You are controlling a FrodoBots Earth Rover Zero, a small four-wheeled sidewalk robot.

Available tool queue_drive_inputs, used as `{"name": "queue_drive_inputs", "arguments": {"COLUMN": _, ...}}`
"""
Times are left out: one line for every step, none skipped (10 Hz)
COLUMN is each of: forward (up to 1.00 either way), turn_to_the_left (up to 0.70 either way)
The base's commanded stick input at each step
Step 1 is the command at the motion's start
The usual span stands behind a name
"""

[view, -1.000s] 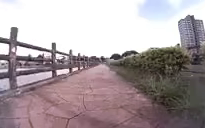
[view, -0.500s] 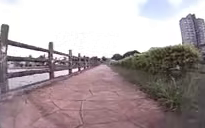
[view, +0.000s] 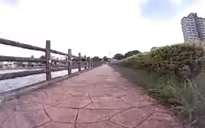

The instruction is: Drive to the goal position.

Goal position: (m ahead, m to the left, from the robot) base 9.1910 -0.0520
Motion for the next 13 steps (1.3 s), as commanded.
{"name": "queue_drive_inputs", "arguments": {"forward": 0.7, "turn_to_the_left": 0.11}}
{"name": "queue_drive_inputs", "arguments": {"forward": 0.7, "turn_to_the_left": 0.11}}
{"name": "queue_drive_inputs", "arguments": {"forward": 0.7, "turn_to_the_left": 0.11}}
{"name": "queue_drive_inputs", "arguments": {"forward": 0.7, "turn_to_the_left": 0.11}}
{"name": "queue_drive_inputs", "arguments": {"forward": 0.7, "turn_to_the_left": 0.11}}
{"name": "queue_drive_inputs", "arguments": {"forward": 0.7, "turn_to_the_left": 0.11}}
{"name": "queue_drive_inputs", "arguments": {"forward": 0.7, "turn_to_the_left": 0.11}}
{"name": "queue_drive_inputs", "arguments": {"forward": 0.7, "turn_to_the_left": 0.11}}
{"name": "queue_drive_inputs", "arguments": {"forward": 0.7, "turn_to_the_left": 0.11}}
{"name": "queue_drive_inputs", "arguments": {"forward": 0.7, "turn_to_the_left": 0.11}}
{"name": "queue_drive_inputs", "arguments": {"forward": 0.7, "turn_to_the_left": 0.11}}
{"name": "queue_drive_inputs", "arguments": {"forward": 0.7, "turn_to_the_left": 0.11}}
{"name": "queue_drive_inputs", "arguments": {"forward": 0.7, "turn_to_the_left": 0.11}}
